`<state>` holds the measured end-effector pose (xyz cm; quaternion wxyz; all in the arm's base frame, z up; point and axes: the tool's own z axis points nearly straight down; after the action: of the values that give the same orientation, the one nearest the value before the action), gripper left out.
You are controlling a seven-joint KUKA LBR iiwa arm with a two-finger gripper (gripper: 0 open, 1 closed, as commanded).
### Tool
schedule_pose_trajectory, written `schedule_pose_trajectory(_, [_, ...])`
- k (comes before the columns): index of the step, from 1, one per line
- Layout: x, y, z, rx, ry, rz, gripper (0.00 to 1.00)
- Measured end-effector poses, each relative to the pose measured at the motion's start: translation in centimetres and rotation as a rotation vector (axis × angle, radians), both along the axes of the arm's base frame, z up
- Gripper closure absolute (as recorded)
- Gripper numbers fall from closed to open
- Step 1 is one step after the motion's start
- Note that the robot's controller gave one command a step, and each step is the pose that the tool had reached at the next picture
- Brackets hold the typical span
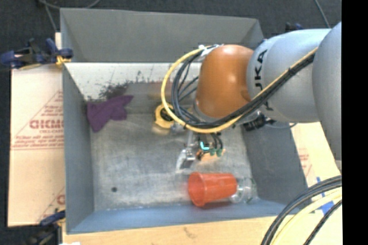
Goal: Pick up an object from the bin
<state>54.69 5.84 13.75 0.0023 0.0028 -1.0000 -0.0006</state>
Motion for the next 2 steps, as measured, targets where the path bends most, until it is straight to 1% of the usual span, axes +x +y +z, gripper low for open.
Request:
schedule_pose_trajectory(1, [0.2,0.0,0.4,0.001,-0.008,-0.001,0.0])
schedule_pose_trajectory(2, [-0.4,-1.4,-0.4,0.001,-0.011,0.063,0.0])
